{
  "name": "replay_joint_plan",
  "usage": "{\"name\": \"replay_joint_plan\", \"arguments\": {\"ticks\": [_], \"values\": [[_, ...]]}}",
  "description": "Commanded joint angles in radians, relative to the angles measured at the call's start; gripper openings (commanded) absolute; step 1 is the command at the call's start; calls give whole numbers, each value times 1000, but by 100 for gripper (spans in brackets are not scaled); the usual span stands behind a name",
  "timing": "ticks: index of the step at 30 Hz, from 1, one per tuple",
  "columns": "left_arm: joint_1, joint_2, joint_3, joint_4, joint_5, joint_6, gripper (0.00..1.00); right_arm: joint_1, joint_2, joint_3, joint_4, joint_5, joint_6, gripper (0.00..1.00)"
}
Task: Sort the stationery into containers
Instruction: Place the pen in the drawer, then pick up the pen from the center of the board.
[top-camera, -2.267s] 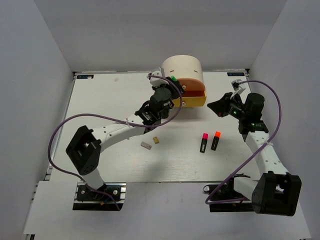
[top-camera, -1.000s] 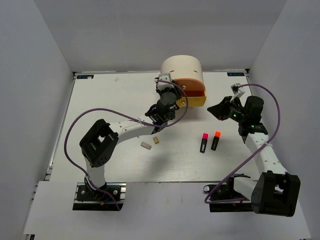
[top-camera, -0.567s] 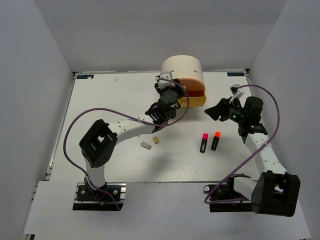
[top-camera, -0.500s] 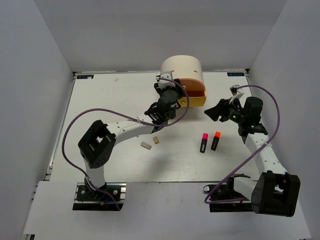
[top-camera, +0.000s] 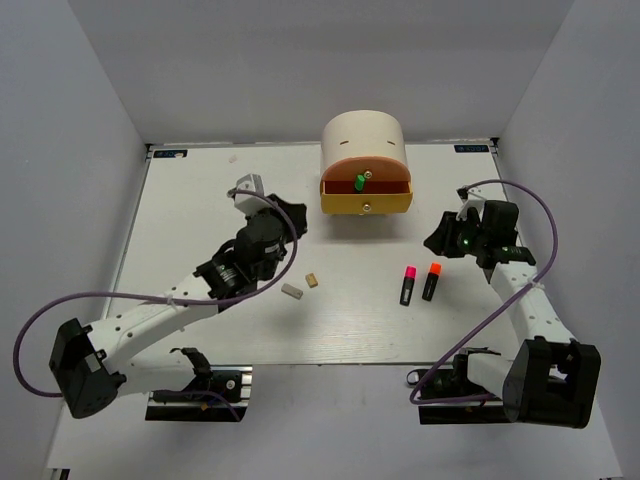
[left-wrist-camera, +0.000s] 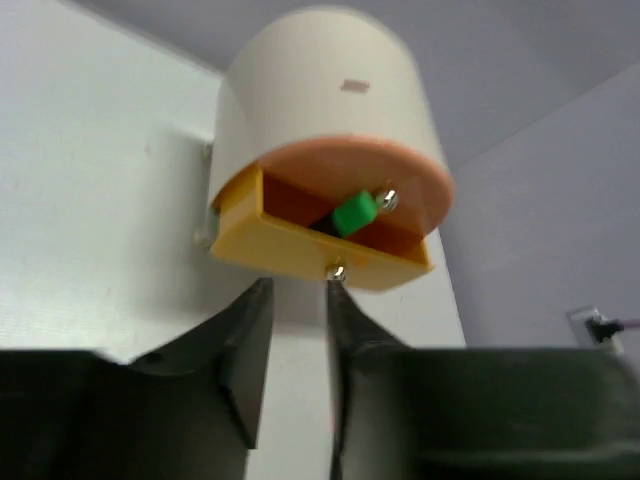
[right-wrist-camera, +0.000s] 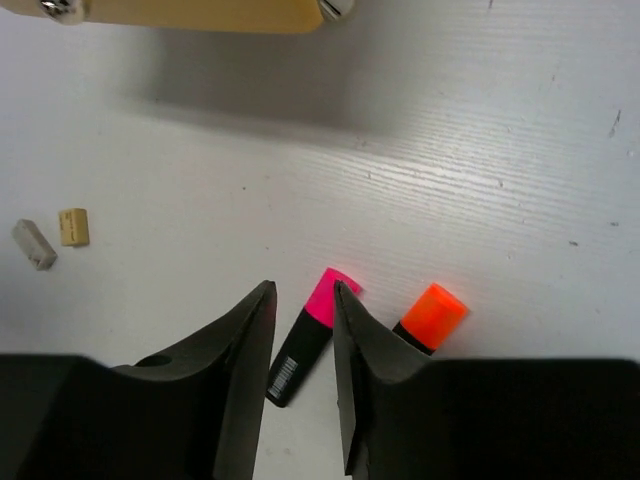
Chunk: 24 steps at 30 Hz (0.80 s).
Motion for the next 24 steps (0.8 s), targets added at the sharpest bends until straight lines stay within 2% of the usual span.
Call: {"name": "replay_joint_plan", "arguments": {"ticks": [1, 3, 5, 8, 11, 15, 20, 24], "values": [[0, -60, -97, -220, 77, -149, 27, -7, 26, 34, -67, 66, -31, 34], [0, -113, -166, -255, 106, -208, 21, -5, 37, 36, -82, 73, -40, 33], [0, -147, -214, -266, 152, -244, 23, -5, 44, 36, -95, 76, -44, 33], [0, -194, -288, -275, 210, -307, 44, -4, 61, 36, -105, 136, -41, 39], [0, -207, -335, -275, 249, -347, 57, -4, 75, 31, -145, 214, -56, 45], [0, -216, -346, -275, 283, -357, 65, -5, 116, 31, -179, 270, -57, 53], [0, -216, -346, -286, 283, -357, 69, 1, 181, 54, -193, 368, -30, 54], [0, -216, -357, -286, 283, -357, 69, 7, 253, 78, -196, 359, -14, 54]]}}
